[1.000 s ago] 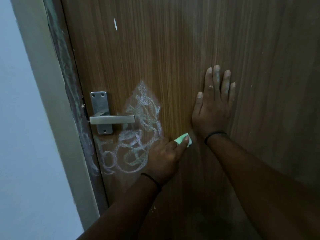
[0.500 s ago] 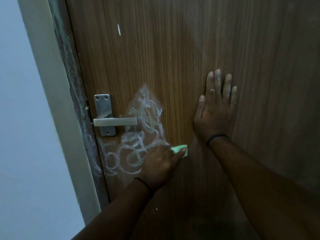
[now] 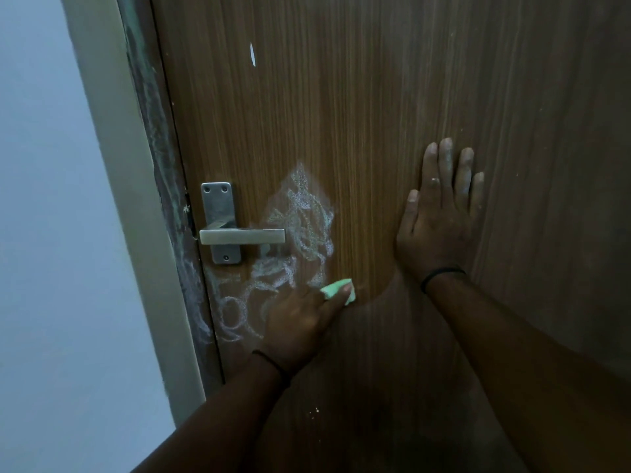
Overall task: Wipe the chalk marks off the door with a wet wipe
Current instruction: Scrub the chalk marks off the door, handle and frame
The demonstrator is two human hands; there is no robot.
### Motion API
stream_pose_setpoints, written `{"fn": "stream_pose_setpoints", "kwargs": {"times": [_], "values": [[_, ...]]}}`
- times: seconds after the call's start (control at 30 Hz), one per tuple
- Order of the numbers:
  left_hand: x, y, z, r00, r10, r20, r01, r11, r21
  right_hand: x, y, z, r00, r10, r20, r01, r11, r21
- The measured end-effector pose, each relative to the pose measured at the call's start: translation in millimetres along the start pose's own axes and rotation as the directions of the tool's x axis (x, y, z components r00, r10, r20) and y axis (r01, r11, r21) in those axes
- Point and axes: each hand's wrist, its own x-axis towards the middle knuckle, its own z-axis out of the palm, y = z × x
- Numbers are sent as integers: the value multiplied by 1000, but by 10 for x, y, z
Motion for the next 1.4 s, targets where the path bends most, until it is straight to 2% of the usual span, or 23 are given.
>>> {"fn": "stream_pose_setpoints", "kwargs": {"times": [0.1,0.27,0.33,0.5,0.67,0.8,0.87,0.93,1.03,1.17,1.3,1.4], "values": [[-79,-144,-33,999,-29,-31,29,1000,-3,-13,0,9,1000,-3,-1,3,1000,-5],[366,-302,-102,954,-197,-227,203,979,6,-19,11,45,1000,2,-11,-2,1000,-9],[395,-209,-87,954,-209,-214,210,977,-15,-22,21,63,1000,2,-15,-2,1000,-12],[233,-142,-104,984,-128,-126,132,991,21,-102,18,78,1000,16,-13,-17,1000,-22],[371,-269,-188,920,-319,-227,327,945,-2,-247,-26,88,999,48,21,-48,998,-29],[280,-59,-75,985,-122,-121,125,992,17,-309,-73,62,997,69,43,-69,998,7],[312,-150,-81,991,-81,-107,82,997,10,-319,-74,57,996,68,50,-69,998,8],[458,-271,-92,974,-133,-184,140,990,27,-323,-67,64,997,64,48,-64,998,5],[671,-178,-41,906,-324,-273,328,944,-30,-318,-64,68,997,62,56,-62,998,7],[531,268,94,833,-529,-166,514,849,-123,-327,-67,55,996,71,49,-72,997,6],[545,194,16,790,-589,-167,574,808,-135,-319,-56,81,998,53,35,-53,999,-6],[644,13,-98,763,-598,-247,596,798,-90,-333,-39,91,998,55,35,-54,998,-14]]}}
